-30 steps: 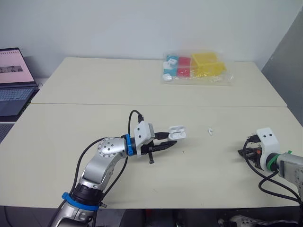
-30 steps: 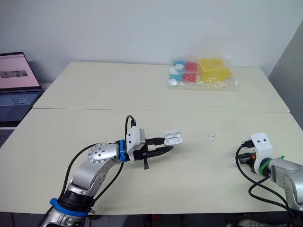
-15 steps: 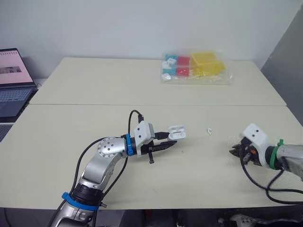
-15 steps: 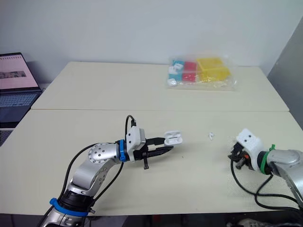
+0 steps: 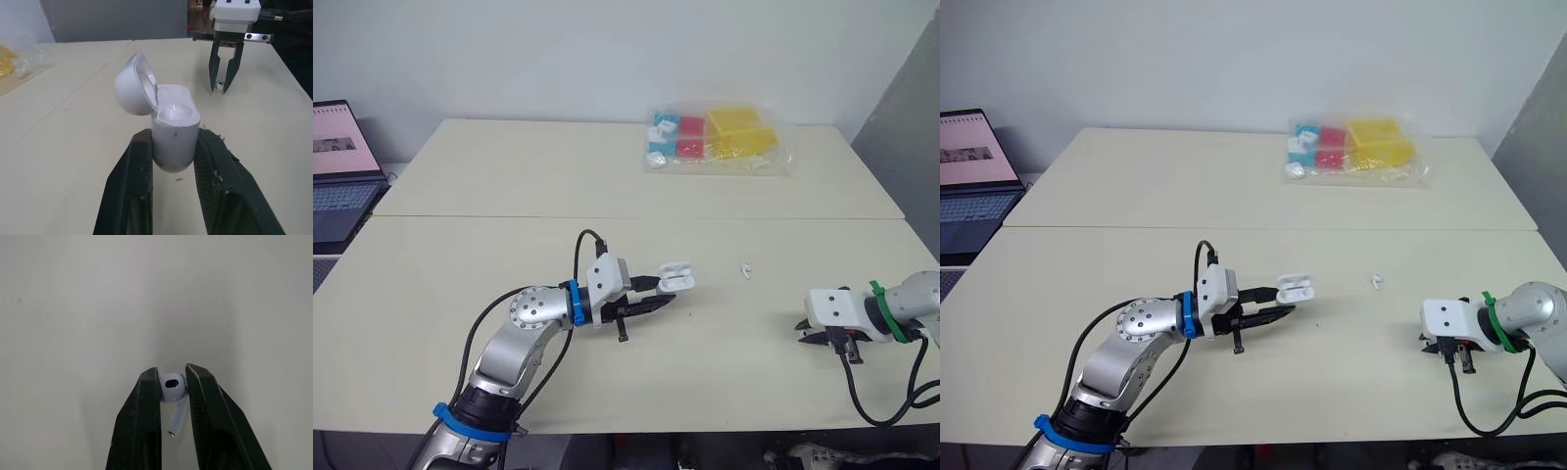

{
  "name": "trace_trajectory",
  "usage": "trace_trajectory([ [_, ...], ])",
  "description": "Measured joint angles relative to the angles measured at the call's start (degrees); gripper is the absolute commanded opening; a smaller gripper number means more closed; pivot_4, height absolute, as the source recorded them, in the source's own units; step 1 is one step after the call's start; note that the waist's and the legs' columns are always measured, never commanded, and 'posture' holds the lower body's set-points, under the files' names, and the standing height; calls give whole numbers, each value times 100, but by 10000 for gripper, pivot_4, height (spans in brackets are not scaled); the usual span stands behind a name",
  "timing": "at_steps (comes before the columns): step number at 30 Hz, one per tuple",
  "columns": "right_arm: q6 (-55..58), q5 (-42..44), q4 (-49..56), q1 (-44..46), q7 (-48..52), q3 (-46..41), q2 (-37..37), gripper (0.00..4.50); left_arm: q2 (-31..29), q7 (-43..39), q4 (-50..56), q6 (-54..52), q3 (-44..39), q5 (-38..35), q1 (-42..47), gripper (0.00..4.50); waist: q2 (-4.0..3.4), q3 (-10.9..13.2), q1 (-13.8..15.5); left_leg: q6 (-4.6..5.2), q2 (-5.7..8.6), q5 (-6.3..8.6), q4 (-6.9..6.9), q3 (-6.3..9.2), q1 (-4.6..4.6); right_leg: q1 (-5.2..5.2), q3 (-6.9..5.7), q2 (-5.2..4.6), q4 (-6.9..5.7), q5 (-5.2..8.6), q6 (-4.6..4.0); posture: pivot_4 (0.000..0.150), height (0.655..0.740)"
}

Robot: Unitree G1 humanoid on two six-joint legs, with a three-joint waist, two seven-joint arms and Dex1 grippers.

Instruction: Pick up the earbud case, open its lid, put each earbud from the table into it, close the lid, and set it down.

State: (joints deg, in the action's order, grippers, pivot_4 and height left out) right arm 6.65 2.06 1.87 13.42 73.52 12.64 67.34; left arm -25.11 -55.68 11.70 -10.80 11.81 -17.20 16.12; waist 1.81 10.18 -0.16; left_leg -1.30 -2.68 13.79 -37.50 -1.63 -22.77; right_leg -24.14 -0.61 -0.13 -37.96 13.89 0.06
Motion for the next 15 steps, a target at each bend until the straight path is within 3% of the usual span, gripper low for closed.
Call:
trace_trajectory([
  [5, -138, -211, -261, 358, 312, 181, -126, 3992, -47, 13, 107, -20, 3, 0, -55, 7920, 0, 0, -1, 0, 1, 0, -3, -4, 2, 3, 4, -2, 0, -1, 1, 1500, 7359],
  [11, -240, -321, -339, 427, 366, 150, -224, 24473, -53, 20, 152, -35, 4, 0, -85, 7920, 0, 0, 4, 0, 0, 0, -5, -2, 9, 7, 1, -2, -5, -1, 0, 1500, 7359],
  [15, -362, -304, -359, 431, 404, 119, -242, 24541, -57, 28, 155, -35, 3, 0, -92, 7920, 0, 0, 4, 0, 0, 0, -4, -4, 6, 5, 4, -1, -3, -1, 0, 1500, 7359],
])
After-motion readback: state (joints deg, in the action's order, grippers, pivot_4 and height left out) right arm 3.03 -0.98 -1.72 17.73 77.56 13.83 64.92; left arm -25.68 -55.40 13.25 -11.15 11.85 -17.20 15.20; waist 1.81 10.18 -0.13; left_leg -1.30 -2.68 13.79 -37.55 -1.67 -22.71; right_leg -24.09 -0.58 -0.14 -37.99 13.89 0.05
